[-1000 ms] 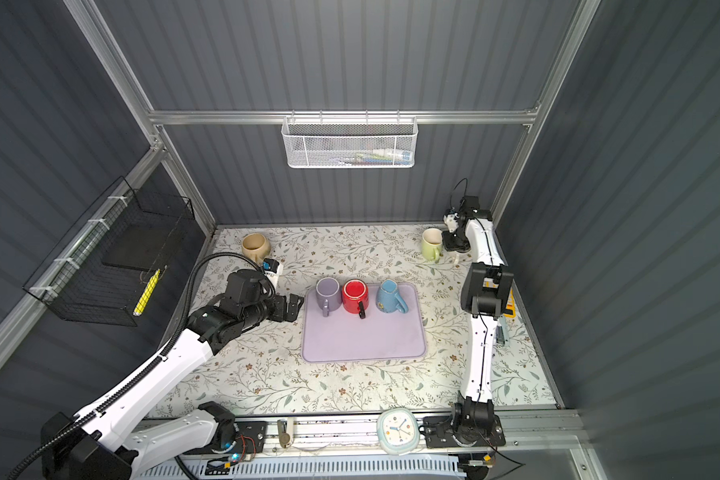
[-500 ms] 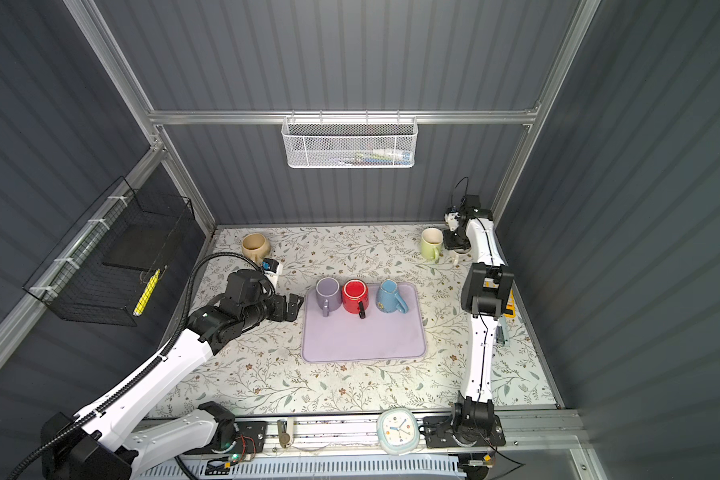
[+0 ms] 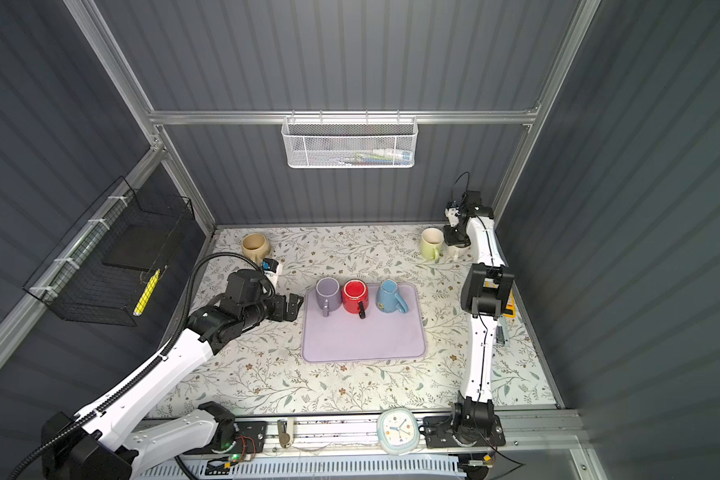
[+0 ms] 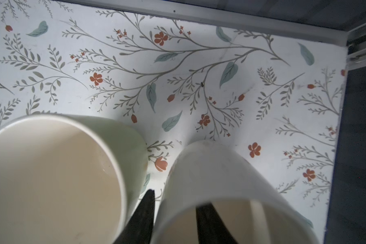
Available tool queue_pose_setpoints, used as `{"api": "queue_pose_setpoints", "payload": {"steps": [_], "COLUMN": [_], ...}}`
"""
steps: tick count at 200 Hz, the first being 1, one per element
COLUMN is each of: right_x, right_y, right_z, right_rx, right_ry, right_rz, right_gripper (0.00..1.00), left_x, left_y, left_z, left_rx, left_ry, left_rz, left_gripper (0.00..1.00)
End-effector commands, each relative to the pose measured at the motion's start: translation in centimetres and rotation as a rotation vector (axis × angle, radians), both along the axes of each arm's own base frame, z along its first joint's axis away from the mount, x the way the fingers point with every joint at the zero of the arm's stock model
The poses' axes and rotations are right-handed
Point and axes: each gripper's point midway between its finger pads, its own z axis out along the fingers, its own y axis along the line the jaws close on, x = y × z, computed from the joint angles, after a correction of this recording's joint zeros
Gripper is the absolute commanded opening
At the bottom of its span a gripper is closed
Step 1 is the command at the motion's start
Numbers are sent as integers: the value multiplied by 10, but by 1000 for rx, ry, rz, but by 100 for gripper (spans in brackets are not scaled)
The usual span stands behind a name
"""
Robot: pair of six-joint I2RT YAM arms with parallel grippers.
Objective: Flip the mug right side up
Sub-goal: 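Lower the white mug upright onto the table with the right gripper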
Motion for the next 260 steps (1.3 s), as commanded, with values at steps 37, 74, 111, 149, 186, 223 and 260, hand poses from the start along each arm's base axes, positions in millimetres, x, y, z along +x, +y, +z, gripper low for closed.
{"api": "queue_pose_setpoints", "payload": {"steps": [37,74,111,149,186,223,260], "right_x": [3,3,4,5,4,-2,-12], "right_y": [-1,0,-1,-3,-4,0,-4], "right_z": [-1,5,21,43,62,72,77], "right_rx": [-3,5,1,-13,-18,-5,-36], "right_ry": [-5,-17,-43,-91,-125,-134,-139], "right_rz": [11,9,0,-11,-21,-24,-46], "right_gripper": [36,36,37,38,39,39,38], "left_x": [7,6,5,4,2,0,-3], "left_y": [-1,-1,-2,-2,-2,-2,-1], "left_z": [7,7,9,11,14,17,18], "left_rx": [-6,-6,-10,-17,-26,-33,-39], "left_ry": [-8,-12,-18,-24,-36,-43,-51], "left_rz": [11,10,2,-7,-10,-15,-22], "left_gripper": [100,100,100,100,100,100,100]}}
